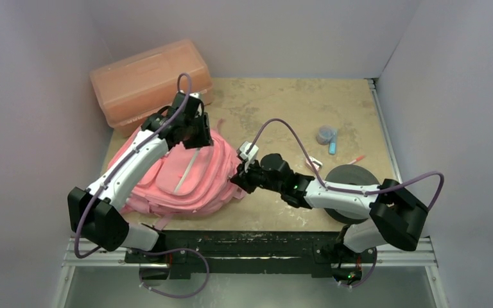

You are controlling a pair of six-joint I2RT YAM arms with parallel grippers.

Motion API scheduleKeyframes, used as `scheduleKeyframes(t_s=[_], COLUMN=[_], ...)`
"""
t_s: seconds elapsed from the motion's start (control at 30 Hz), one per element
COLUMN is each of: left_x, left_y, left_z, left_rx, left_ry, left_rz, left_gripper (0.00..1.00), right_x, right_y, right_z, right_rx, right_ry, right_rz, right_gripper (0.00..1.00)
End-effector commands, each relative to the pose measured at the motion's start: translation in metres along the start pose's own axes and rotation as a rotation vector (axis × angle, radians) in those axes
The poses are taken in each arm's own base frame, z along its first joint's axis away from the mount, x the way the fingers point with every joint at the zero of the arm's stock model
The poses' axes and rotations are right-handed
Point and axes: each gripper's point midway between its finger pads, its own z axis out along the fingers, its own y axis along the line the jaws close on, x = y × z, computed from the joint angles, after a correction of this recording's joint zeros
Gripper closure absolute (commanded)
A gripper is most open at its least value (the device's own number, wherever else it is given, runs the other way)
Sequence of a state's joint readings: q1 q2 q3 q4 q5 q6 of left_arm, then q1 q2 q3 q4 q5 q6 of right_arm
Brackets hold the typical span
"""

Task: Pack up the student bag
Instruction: Zip the student bag at the center of the board.

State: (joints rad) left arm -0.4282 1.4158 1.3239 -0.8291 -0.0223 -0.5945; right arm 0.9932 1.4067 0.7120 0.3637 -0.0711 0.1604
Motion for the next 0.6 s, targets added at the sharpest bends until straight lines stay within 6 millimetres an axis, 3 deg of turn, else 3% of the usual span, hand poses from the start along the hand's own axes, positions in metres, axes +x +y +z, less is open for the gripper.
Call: scheduleKeyframes(t_s=[0.0, 0.23, 0.43, 0.57], left_x=[0.019, 0.059, 0.068, 0.061], left_y=[0.004, 0.017, 0.031, 0.043], left_z=[-0.032, -0.029, -0.011, -0.004], left_rx=[0.000, -0.231, -0.375, -0.479], left_ry=[-0.007, 0.057, 0.140, 0.145], left_rz=[0.181, 0.410, 0.520, 0.581], left_gripper=[0.57, 0.54, 0.55, 0.72], right_x=[-0.038, -0.042, -0.039, -0.038], right_y=[-0.015, -0.015, -0.020, -0.021], right_z=[-0.005, -0.002, -0.001, -0.002], right_rx=[-0.015, -0.035, -0.020, -0.014], right_ry=[-0.108, -0.102, -0.090, -0.082], right_rz=[-0.021, -0.020, -0.018, -0.022], right_gripper=[1.00, 1.00, 1.00, 1.00])
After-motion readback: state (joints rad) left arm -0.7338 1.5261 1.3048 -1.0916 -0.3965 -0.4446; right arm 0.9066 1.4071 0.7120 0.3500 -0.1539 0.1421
